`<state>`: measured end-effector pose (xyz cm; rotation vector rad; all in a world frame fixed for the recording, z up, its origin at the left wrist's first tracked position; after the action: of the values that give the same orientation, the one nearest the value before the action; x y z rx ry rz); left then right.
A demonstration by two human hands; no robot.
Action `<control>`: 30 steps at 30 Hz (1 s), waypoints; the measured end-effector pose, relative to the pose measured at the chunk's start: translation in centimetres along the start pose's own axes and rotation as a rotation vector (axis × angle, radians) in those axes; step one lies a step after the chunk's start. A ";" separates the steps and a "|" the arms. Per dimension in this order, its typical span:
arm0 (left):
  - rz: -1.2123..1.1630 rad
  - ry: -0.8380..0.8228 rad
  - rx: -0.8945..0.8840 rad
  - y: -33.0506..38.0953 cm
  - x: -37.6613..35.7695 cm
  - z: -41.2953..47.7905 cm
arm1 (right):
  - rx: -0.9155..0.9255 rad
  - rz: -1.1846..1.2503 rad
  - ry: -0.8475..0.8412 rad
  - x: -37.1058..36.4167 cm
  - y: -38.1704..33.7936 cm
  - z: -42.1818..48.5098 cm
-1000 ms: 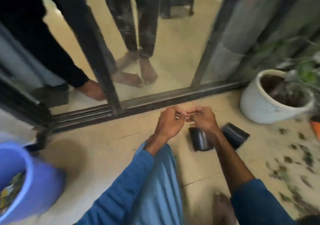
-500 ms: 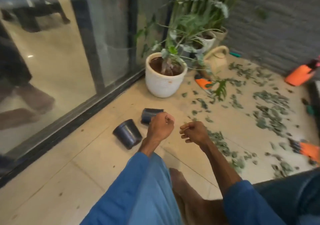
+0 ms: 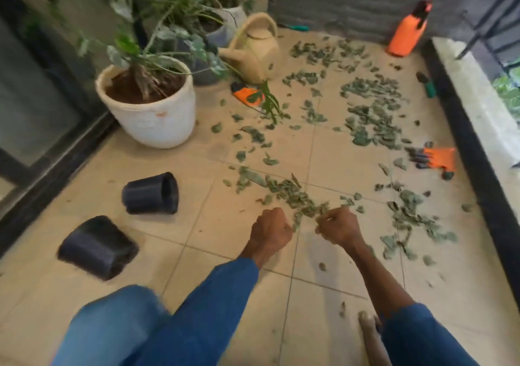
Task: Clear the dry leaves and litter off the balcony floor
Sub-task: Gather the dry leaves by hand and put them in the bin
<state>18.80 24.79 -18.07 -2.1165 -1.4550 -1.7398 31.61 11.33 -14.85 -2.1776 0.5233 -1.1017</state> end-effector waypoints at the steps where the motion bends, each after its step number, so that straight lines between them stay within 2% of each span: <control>1: 0.043 -0.010 0.004 0.7 -1.8 1.4 | -0.004 0.021 0.018 0.1 1.3 1.2; 6: 0.160 0.013 -0.005 2.9 -6.9 5.5 | -0.001 0.165 0.086 -0.7 4.5 5.7; 9: 0.264 -0.021 0.069 4.6 -6.3 5.0 | -0.063 0.266 0.098 0.6 5.2 6.4; 13: 0.417 -0.108 0.171 6.1 -3.8 3.4 | -0.179 0.250 0.046 3.2 5.1 6.1; 15: 0.486 -0.191 0.145 6.3 -2.8 4.2 | -0.216 0.203 0.076 4.0 6.0 6.7; 17: 0.452 -0.252 0.110 6.2 -2.0 5.9 | -0.213 0.170 0.116 4.1 7.3 7.3; 25: 0.321 -0.271 -0.167 7.3 0.2 11.7 | -0.073 0.089 0.139 0.2 11.4 7.3; 27: 0.361 -0.238 -0.199 7.7 0.6 11.6 | -0.022 0.021 0.168 -0.9 11.0 6.0; 30: 0.454 -0.281 -0.255 8.5 0.4 10.9 | -0.009 -0.036 0.194 -1.4 10.6 5.2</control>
<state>32.54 26.34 -17.54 -2.6414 -0.7190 -1.5664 34.39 6.40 -25.27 -2.1071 0.5769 -1.3410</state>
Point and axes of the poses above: each hand's wrist, its own z-axis towards the middle knuckle, its own x-axis out of the back of the hand, y = z × x, the point moved 2 cm from there along z, towards the middle knuckle, and after that the axes turned 8 degrees about z, right-handed, at the moved point
